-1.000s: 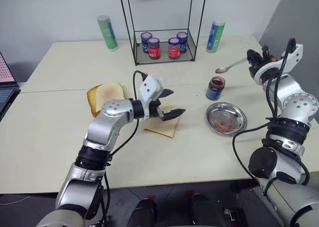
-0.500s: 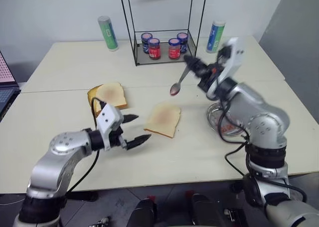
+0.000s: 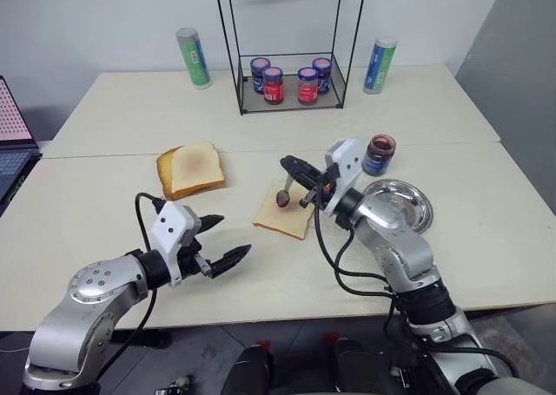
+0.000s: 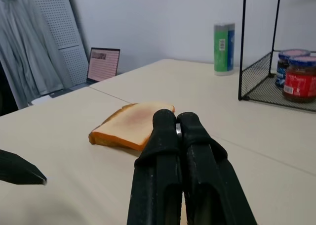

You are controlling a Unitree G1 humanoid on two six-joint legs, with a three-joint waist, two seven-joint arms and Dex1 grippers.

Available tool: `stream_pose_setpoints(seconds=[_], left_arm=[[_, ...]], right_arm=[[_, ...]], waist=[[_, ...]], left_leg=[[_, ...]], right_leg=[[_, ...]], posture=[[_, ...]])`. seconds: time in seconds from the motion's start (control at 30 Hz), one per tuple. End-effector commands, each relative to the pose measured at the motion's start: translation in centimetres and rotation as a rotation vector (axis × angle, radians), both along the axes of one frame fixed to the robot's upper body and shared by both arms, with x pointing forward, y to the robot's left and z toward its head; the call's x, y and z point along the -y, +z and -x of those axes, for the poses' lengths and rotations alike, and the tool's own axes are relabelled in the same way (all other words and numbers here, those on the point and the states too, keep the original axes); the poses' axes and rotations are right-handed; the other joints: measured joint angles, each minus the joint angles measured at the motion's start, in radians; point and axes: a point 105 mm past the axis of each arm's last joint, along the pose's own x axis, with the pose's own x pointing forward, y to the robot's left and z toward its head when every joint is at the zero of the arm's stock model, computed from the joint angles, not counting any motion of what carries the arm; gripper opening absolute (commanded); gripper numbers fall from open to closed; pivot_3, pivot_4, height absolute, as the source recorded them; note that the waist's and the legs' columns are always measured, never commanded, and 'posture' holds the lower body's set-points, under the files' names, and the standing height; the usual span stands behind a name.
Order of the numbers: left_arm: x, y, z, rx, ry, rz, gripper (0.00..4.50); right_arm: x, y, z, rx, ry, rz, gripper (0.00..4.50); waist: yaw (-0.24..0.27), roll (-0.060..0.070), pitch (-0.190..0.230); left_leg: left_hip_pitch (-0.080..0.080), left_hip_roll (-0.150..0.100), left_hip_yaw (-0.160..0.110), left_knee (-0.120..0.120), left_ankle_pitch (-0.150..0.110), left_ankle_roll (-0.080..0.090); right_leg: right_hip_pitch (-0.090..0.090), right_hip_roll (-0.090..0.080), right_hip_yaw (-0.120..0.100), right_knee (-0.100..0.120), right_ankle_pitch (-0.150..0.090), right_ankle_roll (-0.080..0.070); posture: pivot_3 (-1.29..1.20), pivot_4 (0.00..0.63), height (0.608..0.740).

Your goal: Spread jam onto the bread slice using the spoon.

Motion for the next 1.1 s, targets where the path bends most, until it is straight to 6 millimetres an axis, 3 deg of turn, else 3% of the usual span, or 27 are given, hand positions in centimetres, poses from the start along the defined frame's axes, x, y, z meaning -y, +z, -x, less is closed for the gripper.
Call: stream_pose_setpoints(seconds=[0.03, 0.43, 0.97, 1.1], left_arm=[[0.1, 1.5, 0.0, 0.058, -0.003, 0.001, 4.50], [0.9, 2.3, -1.1, 0.077, -0.030, 0.004, 4.50], [1.2, 2.8, -1.9, 0.089, -0.055, 0.002, 4.50], [1.5, 2.9, -2.0, 0.093, -0.062, 0.006, 4.50]], right_arm=[[0.3, 0.0, -0.6, 0.040, -0.028, -0.035, 0.04], [2.4, -1.1, -2.5, 0.103, -0.157, -0.008, 0.04], [3.8, 2.1, -2.2, 0.203, -0.197, -0.026, 0.04], [3.6, 3.1, -2.3, 0.084, -0.182, -0.172, 0.04]], waist=[[0.000, 0.000, 0.000], [0.001, 0.000, 0.000], [0.003, 0.000, 0.000], [0.002, 0.000, 0.000]], left_leg=[[0.000, 0.000, 0.000, 0.000, 0.000, 0.000], [0.000, -0.002, -0.001, 0.000, 0.000, 0.000], [0.000, -0.002, -0.001, 0.000, 0.000, -0.001], [0.000, -0.002, -0.001, 0.000, 0.000, -0.001]], right_leg=[[0.000, 0.000, 0.000, 0.000, 0.000, 0.000], [0.000, 0.000, 0.000, 0.000, 0.000, 0.000], [0.000, 0.000, 0.000, 0.000, 0.000, 0.000], [0.000, 0.001, 0.000, 0.000, 0.000, 0.000]], posture=[[0.00, 0.150, 0.740], [0.00, 0.150, 0.740], [0.00, 0.150, 0.740], [0.00, 0.150, 0.740]])
